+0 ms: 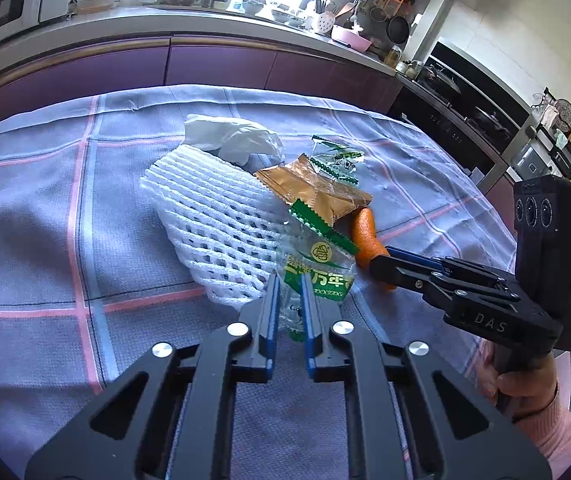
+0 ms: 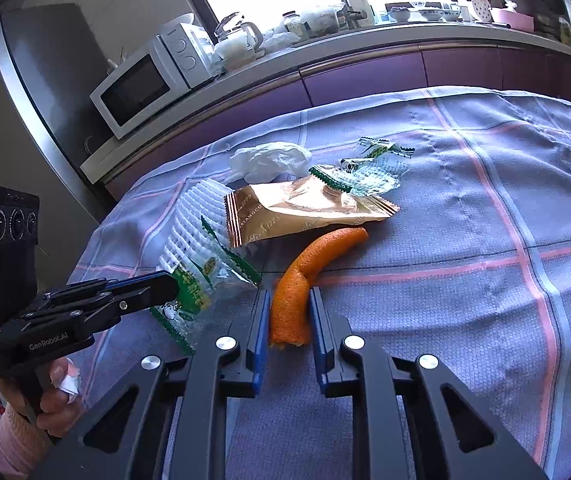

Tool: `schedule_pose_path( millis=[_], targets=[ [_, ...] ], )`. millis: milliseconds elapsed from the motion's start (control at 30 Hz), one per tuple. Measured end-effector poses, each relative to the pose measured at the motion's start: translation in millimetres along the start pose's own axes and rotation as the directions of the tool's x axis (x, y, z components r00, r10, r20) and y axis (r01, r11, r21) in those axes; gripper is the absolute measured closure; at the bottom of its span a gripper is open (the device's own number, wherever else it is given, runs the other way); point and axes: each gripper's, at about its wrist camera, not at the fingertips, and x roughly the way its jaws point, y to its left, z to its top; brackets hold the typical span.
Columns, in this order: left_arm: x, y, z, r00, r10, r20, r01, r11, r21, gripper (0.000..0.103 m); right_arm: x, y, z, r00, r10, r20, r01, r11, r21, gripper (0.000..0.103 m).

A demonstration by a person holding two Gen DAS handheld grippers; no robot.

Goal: Collect trash
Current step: 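Grasp the green-printed snack bag with the left tool while the right tool grasps the orange peel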

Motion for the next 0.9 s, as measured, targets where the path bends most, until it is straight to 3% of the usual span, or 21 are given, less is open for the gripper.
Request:
schedule_pose_path(
  millis=[300,367,400,433,600,633,733,833,900],
  targets=[
    [-18.7,-4.3,-6.3,0.999,-0.043,0.022,0.043,0.999,0.001,0.100,-19.2,6.6,-5.8,0.999,0.032,0.019,-0.032,0.999,-0.016,0.087],
    [-20.0,-4.2,-9.5,0.999,-0.044,0.016,0.044,0.999,-0.003,0.088,-20.7,9.0,-6.2,0.999,0.038,0.020,-0.038,0.999,-0.024,0.087],
    [-19.2,-4.0,-10.9,0.999,-0.042,0.011,0.042,0.999,-0.006,0.072,-20.9,10.2,-6.5,0.999,0.042,0.020,-0.042,0.999,-0.026,0.087],
    [-18.3,-3.5,-12.3,0.999,-0.036,0.006,0.037,0.999,-0.008,0.067,-20.8,11.4,-6.9,0.999,0.047,0.020,-0.046,0.999,-0.027,0.087],
    [-7.9,-1.4,-17.6,0.996,-0.079,-0.039,0.077,0.996,-0.037,0.067,-16.0,17.0,-8.0,0.998,0.058,0.009,-0.058,0.998,-0.038,0.087],
    [-6.0,-1.6,-18.1,0.995,-0.089,-0.044,0.088,0.995,-0.042,0.067,-15.1,17.7,-8.8,0.998,0.058,0.008,-0.057,0.998,-0.039,0.087],
    [-3.1,-2.5,-18.8,0.995,-0.091,-0.049,0.089,0.995,-0.052,0.088,-13.6,17.6,-10.7,0.998,0.060,0.005,-0.060,0.998,-0.034,0.088],
    [-7.1,-2.2,-20.4,0.996,-0.087,-0.035,0.085,0.995,-0.053,0.096,-16.1,18.5,-11.4,0.998,0.061,0.011,-0.060,0.998,-0.036,0.088],
    [-12.1,-2.4,-22.3,0.996,-0.090,-0.023,0.088,0.995,-0.055,0.097,-19.2,19.3,-10.4,0.998,0.065,0.020,-0.064,0.997,-0.036,0.088]
  ],
)
